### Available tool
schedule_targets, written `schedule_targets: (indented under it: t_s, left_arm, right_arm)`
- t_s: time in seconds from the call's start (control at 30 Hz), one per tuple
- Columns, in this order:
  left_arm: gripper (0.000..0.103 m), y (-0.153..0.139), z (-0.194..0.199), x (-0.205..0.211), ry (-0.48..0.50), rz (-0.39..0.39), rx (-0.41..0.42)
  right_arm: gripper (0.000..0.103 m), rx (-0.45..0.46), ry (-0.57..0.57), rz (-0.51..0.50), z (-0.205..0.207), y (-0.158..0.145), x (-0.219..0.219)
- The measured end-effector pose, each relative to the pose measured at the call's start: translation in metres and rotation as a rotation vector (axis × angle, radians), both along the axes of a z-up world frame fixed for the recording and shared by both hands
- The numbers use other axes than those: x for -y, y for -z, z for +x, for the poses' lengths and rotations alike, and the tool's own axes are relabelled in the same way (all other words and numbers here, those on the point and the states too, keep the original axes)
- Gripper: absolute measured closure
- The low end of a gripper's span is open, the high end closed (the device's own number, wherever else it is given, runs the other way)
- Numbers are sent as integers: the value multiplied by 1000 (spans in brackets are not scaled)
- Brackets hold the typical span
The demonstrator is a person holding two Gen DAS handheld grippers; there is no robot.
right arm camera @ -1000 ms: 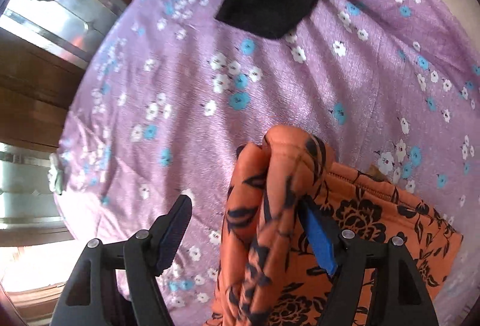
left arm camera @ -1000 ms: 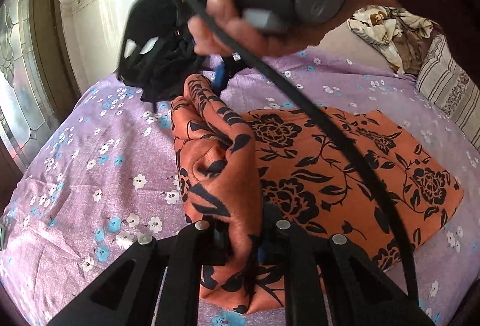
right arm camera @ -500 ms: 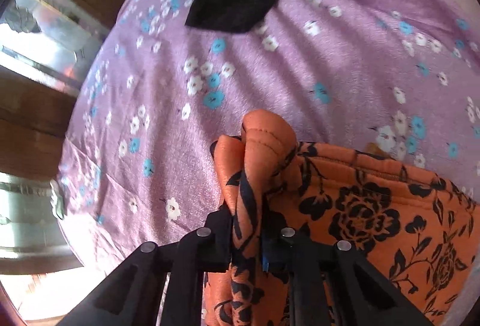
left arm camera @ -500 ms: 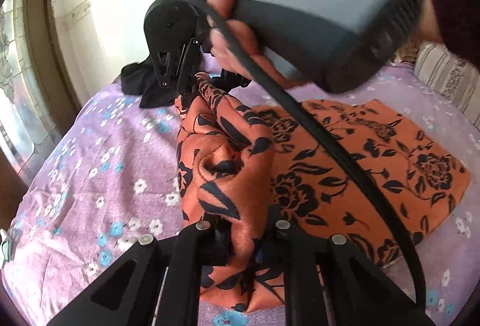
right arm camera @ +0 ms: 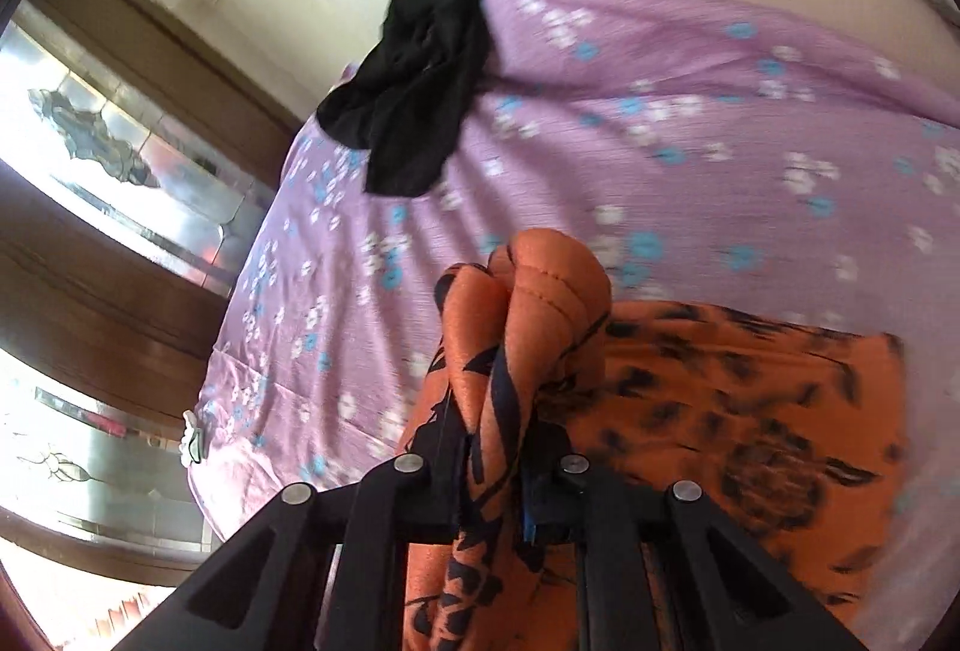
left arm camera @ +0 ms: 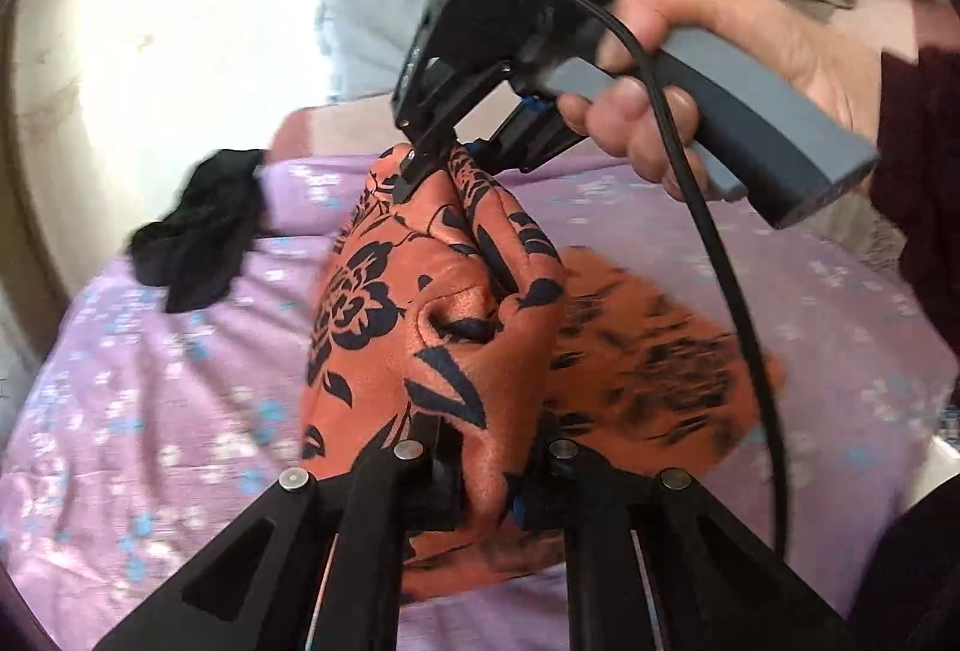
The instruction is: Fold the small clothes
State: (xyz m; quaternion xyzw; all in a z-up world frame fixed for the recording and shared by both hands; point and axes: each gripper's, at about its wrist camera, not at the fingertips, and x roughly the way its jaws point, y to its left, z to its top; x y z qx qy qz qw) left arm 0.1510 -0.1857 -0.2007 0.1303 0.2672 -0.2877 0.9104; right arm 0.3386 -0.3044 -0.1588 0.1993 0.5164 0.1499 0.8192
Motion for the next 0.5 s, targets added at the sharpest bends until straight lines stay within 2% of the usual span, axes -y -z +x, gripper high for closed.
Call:
schedule_targets:
  t_s: [0.2, 0.3, 0.4, 0.5]
  left_arm:
    - [92, 0, -18, 76, 147, -5, -49]
    - [92, 7, -16, 108, 177, -2, -73]
    - [91, 21, -8, 132, 170, 33, -103]
    - [87, 33, 0, 134, 184, 75, -173]
  right_arm:
    - [90, 2, 102, -16, -39, 12, 94]
    - [90, -3, 154, 7, -49, 27, 138]
    - [90, 12, 191, 78, -47, 47, 166]
    - [90, -8, 187, 129, -35, 77, 168]
